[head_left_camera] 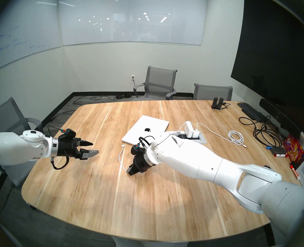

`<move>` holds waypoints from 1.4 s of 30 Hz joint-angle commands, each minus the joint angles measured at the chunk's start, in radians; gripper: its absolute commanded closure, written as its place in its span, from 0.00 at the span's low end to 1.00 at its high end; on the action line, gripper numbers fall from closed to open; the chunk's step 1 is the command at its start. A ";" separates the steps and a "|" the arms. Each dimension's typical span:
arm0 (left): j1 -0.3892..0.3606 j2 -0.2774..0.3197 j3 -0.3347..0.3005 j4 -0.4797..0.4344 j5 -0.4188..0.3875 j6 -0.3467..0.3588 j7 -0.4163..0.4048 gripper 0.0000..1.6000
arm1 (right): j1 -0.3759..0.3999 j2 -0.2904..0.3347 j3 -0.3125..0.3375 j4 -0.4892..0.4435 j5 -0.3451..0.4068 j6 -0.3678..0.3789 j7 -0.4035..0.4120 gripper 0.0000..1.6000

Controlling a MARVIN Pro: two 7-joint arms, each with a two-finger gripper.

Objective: Plug the charging cable into the port of a MacBook

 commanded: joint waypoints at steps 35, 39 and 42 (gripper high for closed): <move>-0.013 -0.002 -0.012 0.000 -0.002 -0.002 0.000 0.00 | 0.015 -0.030 0.013 -0.008 -0.003 -0.012 0.019 1.00; -0.013 -0.002 -0.012 0.000 -0.002 -0.002 0.000 0.00 | 0.015 -0.030 0.013 -0.008 -0.003 -0.012 0.019 1.00; -0.013 -0.002 -0.012 0.000 -0.002 -0.002 0.000 0.00 | 0.015 -0.030 0.013 -0.008 -0.003 -0.012 0.019 1.00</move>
